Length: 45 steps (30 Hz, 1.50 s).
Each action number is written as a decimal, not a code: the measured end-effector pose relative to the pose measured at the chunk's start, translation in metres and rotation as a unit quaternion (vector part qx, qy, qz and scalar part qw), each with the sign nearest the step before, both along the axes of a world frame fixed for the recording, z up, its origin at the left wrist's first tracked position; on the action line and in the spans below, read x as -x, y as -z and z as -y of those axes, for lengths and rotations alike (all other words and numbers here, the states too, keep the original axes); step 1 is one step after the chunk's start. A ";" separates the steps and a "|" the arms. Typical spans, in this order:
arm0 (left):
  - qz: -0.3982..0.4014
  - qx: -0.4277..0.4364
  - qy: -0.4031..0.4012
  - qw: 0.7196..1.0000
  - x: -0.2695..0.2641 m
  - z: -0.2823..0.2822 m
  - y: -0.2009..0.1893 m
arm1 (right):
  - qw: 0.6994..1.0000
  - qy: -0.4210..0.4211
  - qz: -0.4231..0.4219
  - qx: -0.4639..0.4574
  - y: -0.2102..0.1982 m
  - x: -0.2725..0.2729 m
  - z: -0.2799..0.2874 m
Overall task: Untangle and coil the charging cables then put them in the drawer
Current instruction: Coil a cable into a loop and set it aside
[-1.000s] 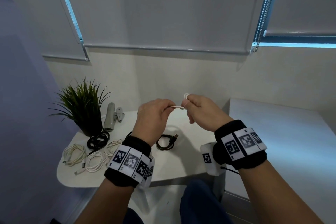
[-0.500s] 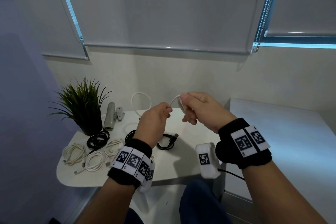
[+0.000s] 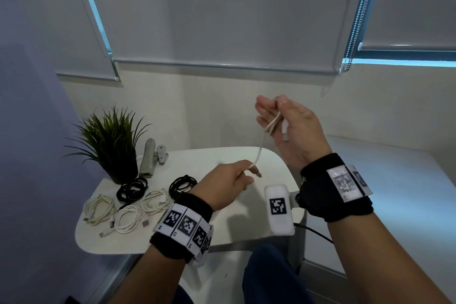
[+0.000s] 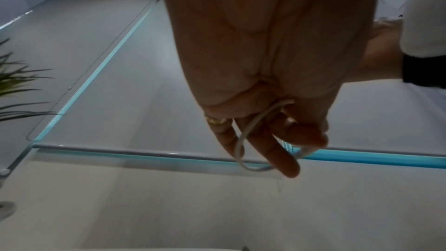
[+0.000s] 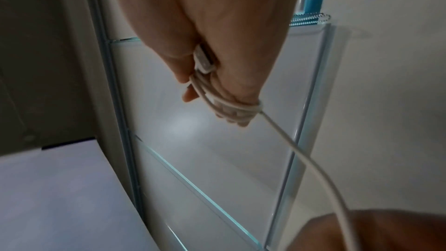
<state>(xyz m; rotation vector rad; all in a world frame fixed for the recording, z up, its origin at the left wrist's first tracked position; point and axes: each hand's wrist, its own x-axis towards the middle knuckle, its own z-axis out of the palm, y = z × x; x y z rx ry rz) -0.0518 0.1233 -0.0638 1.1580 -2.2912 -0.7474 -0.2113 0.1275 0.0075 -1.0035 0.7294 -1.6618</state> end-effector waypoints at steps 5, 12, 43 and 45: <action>-0.081 -0.001 0.016 0.997 -0.002 -0.001 -0.008 | 0.961 0.118 -0.245 0.047 0.015 0.000 0.007; -0.232 0.114 -0.049 0.965 -0.007 0.004 -0.028 | 0.855 0.075 -0.512 0.025 0.022 0.000 0.001; -0.352 0.158 -0.172 0.906 0.015 0.002 -0.015 | 0.938 -0.112 -0.323 -0.055 0.018 -0.014 -0.012; -0.347 0.131 -0.164 0.914 0.014 0.003 -0.012 | 0.950 -0.144 -0.271 -0.060 0.018 -0.014 -0.012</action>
